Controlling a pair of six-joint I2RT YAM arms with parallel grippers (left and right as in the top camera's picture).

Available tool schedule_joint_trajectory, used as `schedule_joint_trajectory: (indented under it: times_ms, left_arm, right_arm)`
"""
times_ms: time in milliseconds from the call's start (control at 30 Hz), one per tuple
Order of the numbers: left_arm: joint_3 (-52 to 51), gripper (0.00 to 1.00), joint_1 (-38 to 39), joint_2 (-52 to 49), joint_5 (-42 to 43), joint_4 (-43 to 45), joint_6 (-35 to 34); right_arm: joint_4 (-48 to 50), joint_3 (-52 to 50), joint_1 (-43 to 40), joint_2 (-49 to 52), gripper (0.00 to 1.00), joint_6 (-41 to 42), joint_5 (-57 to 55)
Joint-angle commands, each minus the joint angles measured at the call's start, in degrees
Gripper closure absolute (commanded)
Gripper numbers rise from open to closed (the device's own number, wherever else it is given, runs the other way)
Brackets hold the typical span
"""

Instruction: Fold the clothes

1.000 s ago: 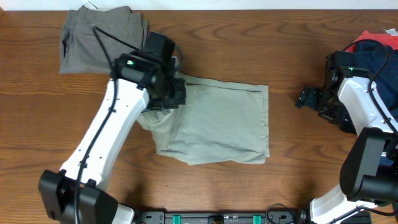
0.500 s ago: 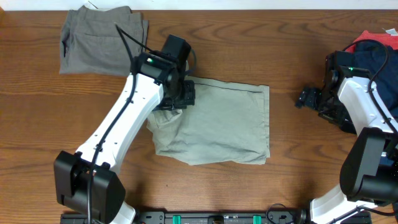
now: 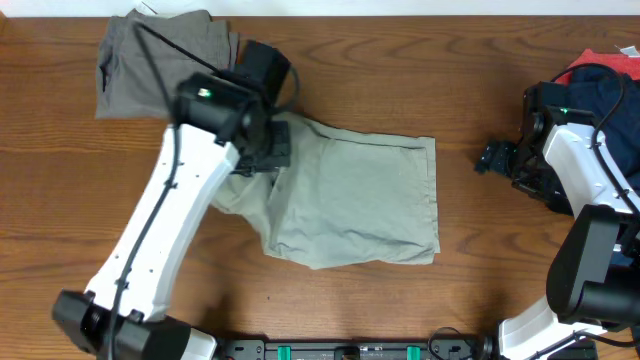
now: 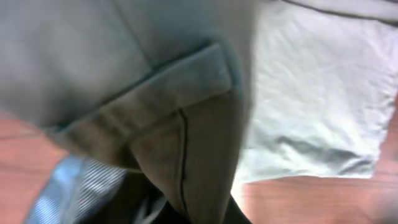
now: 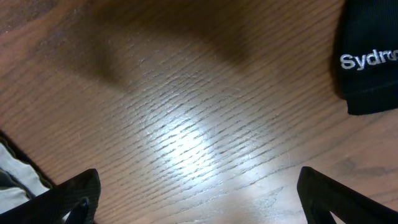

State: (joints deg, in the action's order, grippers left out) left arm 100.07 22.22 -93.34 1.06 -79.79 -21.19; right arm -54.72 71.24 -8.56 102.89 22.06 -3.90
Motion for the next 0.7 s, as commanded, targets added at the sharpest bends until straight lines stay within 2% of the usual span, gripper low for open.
schedule_joint_trajectory:
  times_ms: [0,200,367,533,667]
  left_arm:
    - [3.6,0.94,-2.3,1.2,-7.0,-3.2,-0.5]
    - [4.1,0.94,-4.5,1.2,-7.8,-4.1,1.2]
    - [6.4,0.94,-5.6,1.2,-12.7,-5.3,1.6]
    - [8.7,0.94,-6.2,1.2,-11.9,-5.0,2.1]
    - [8.6,0.94,-5.1,-0.3,-7.0,-4.7,2.4]
  right_arm:
    - [0.1,0.6,-0.2,-1.1,0.01,0.0,-0.6]
    - [0.1,0.6,-0.2,-1.1,0.01,0.0,-0.6]
    - [0.1,0.6,-0.2,-1.1,0.01,0.0,-0.6]
    - [0.1,0.6,-0.2,-1.1,0.01,0.0,-0.6]
    - [0.1,0.6,-0.2,-1.1,0.01,0.0,-0.6]
